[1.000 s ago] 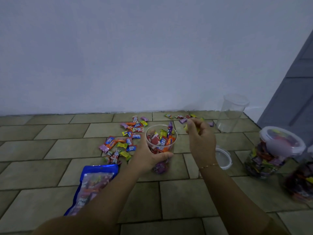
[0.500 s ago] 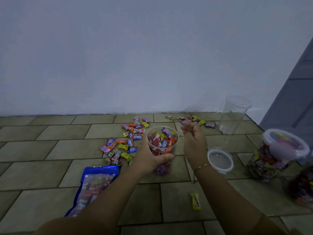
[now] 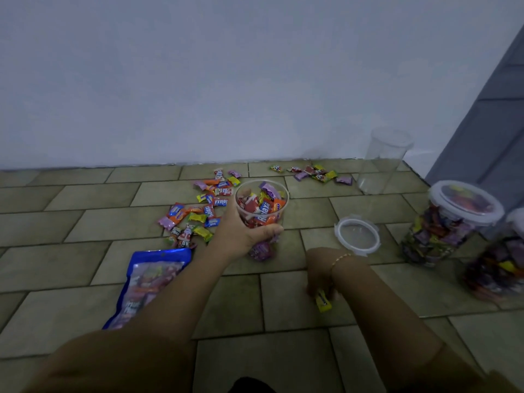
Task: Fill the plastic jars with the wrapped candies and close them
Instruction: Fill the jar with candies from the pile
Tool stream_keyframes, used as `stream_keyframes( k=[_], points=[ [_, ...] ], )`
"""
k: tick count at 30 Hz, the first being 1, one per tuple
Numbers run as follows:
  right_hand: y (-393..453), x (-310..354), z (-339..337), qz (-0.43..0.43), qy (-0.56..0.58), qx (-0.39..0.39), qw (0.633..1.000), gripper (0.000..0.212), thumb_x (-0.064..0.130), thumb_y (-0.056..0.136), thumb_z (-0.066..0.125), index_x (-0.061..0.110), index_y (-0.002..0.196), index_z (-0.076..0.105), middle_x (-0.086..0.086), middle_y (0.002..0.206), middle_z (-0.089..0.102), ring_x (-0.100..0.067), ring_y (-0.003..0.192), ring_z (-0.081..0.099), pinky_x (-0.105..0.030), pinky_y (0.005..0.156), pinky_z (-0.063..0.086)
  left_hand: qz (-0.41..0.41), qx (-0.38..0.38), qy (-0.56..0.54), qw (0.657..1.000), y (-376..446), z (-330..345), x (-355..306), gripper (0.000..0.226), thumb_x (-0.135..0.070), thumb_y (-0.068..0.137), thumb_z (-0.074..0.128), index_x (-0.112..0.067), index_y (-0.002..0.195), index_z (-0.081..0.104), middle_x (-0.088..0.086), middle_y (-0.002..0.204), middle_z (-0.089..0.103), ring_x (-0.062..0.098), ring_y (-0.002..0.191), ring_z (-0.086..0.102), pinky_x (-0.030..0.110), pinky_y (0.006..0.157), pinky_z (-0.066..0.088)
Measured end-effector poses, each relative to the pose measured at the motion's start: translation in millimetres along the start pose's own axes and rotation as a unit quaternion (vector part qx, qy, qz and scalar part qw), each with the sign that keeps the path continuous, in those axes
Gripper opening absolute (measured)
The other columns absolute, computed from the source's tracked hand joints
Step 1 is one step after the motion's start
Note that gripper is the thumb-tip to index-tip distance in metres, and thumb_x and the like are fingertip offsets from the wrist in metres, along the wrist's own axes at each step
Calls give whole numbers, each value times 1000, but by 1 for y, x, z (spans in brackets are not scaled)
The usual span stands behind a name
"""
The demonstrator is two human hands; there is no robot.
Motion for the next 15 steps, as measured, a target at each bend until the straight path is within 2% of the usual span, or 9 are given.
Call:
stream_keyframes(
  k=[2,3,5,6,8,11,12,13,15],
  points=[
    [2,2,-6,-12,0,-35,999,34,15,82,69,0,110,60,-15,105,67,-25,73,65,-25,50,46,0,-1,1,1000,-1,0,1,98,-36,49,85,-30,130,29,-11,118,48,10,114,50,24,94,41],
    [5,3,-11,-19,11,-65,998,32,15,83,67,1,110,60,-13,104,66,-25,77,64,-26,53,47,0,-2,2,1000,-1,-1,2,101,-40,46,84,-30,130,29,-9,120,48,12,116,50,27,97,42],
    [8,3,-33,-33,102,-162,981,29,17,85,62,5,112,59,-9,103,60,-23,91,59,-30,71,49,-3,1,2,1000,-1,0,3,103,-44,42,84,-32,128,28,-10,121,48,13,118,49,30,100,42],
    [5,2,-49,-43,180,-232,955,28,16,86,60,7,112,59,-7,101,57,-20,93,56,-30,76,47,-1,1,1,1000,0,0,2,101,-44,42,84,-34,126,28,-13,119,48,12,118,49,29,99,42],
    [-16,-1,-84,-86,326,-400,852,21,11,87,56,8,108,60,-3,98,54,-15,88,50,-25,73,40,0,2,-2,1000,1,0,2,98,-41,43,84,-35,124,28,-18,116,47,10,116,49,26,97,42],
    [-65,1,-117,-190,383,-610,667,13,2,87,53,6,96,62,-2,95,56,-17,85,53,-26,71,44,3,2,-3,1000,2,0,3,96,-36,47,87,-37,123,28,-21,115,47,5,111,51,22,92,43],
    [-77,6,-121,-224,368,-647,629,12,1,86,53,5,93,62,-1,91,56,-17,83,54,-25,71,45,5,3,-4,1000,2,0,2,94,-32,50,88,-37,123,29,-22,113,46,0,107,51,18,88,42],
    [-84,13,-122,-253,347,-668,607,11,3,85,53,4,91,62,-1,89,57,-16,82,54,-23,72,45,7,5,-7,1000,2,1,2,92,-29,53,88,-36,123,30,-23,112,46,-3,103,51,14,85,42],
    [-90,29,-122,-305,308,-676,596,12,5,85,52,3,88,63,-6,86,62,-13,83,54,-18,74,43,14,0,-13,1000,2,0,1,89,-30,53,88,-35,123,33,-24,110,47,-6,101,51,14,84,43]
  ],
)
Point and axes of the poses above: each hand's wrist, its own y-axis towards the middle knuckle, its own z-axis out of the palm, x = y × z, the point moved 9 cm from there along y, towards the middle knuckle
